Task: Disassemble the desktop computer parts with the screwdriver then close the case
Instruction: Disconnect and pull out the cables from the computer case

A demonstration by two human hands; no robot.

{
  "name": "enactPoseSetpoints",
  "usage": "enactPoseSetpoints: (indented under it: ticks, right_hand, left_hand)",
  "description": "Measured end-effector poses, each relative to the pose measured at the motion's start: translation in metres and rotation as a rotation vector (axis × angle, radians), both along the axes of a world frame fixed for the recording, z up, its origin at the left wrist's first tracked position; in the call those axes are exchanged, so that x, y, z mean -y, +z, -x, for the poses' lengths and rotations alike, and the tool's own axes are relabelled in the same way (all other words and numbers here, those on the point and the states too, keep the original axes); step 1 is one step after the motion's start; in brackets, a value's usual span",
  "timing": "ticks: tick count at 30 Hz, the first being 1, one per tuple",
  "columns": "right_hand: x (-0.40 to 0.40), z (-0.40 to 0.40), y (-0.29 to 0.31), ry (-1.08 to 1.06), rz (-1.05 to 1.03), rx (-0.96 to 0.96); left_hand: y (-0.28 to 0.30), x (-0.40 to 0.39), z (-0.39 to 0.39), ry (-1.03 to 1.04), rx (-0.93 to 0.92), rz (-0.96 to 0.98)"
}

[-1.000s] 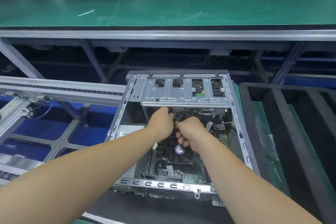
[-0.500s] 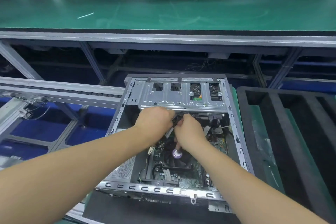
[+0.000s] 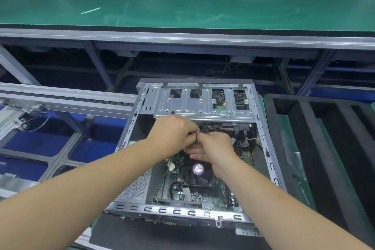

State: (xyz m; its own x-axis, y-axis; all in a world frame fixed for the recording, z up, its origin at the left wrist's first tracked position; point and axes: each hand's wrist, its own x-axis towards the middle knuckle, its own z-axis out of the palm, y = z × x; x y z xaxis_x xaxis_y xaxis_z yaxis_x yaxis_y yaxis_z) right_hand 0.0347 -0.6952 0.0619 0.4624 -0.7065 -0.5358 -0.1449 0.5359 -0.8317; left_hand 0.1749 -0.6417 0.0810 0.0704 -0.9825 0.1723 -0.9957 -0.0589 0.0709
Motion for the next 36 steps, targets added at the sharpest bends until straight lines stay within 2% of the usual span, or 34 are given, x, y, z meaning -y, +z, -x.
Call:
enactPoseSetpoints:
  ticks: [7, 15, 21, 29, 36]
  right_hand:
    - [0.000, -0.004, -0.006, -0.013, -0.032, 0.006]
    - [0.005, -0.002, -0.002, 0.000, -0.094, 0.058]
    - [0.010, 0.007, -0.004, 0.151, 0.030, 0.084]
    - [0.015, 0.010, -0.006, 0.170, 0.138, -0.006]
    - [0.015, 0.009, -0.005, 0.194, 0.164, -0.036]
  left_hand:
    - [0.004, 0.001, -0.005, 0.009, -0.205, -0.068]
    - [0.009, 0.000, -0.008, 0.071, -0.629, -0.233]
    - [0.004, -0.002, -0.013, 0.133, -0.615, -0.144]
    - [0.004, -0.002, -0.006, 0.153, -0.400, -0.031]
    - [0.004, -0.003, 0.000, 0.103, -0.212, -0.056]
